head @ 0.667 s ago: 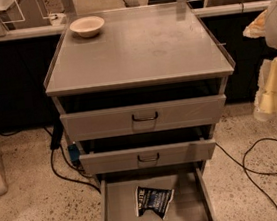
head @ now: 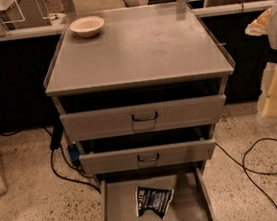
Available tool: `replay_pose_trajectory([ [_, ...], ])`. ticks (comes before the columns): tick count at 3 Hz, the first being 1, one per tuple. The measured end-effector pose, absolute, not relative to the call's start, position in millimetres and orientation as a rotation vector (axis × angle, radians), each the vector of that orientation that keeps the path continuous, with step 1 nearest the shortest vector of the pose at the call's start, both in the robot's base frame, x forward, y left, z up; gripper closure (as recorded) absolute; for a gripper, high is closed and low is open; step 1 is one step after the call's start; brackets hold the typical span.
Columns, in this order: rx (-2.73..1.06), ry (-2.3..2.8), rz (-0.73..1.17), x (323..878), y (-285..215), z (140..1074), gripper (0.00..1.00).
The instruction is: Pick blue chip bag from bottom drawer and place on counter
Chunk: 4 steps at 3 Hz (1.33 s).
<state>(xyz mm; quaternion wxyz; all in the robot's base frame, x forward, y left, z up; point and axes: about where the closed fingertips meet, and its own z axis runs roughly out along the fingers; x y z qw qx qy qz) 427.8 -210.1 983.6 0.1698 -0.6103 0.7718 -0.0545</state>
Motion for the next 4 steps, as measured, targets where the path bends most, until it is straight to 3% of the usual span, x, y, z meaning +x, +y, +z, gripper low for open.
replay_pose_trajectory([
  [2,-1.694,2.171,-0.219,393,-187,921,0.00],
  [4,-1.766,2.245,-0.148,377,-190,764,0.00],
])
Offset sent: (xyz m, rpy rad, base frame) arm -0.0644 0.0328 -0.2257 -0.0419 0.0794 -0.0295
